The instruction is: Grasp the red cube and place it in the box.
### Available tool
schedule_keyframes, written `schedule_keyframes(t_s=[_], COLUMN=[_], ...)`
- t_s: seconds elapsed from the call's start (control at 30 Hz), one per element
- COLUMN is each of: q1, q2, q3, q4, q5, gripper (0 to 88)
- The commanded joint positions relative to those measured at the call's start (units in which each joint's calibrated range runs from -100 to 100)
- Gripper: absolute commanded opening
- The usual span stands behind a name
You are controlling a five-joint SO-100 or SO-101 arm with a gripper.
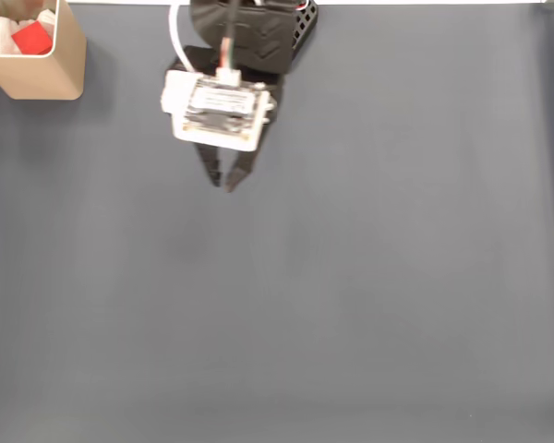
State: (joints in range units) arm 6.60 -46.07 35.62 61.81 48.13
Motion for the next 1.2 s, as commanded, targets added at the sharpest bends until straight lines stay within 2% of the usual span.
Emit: schedule_keyframes(t_s=[0.0,0.33,0.73,1.17], q1=[-3.19,-7.88,-8.24,-8.31], q2=[-4.28,-9.91,-17.27,-30.19], q3=[2.24,12.83,27.15,42.84], q4=[-1.73,-4.93,-9.68,-11.4], q5=[-0.49,-1.47,-1.95,1.12], gripper=[0.0,0.0,0.0,0.0])
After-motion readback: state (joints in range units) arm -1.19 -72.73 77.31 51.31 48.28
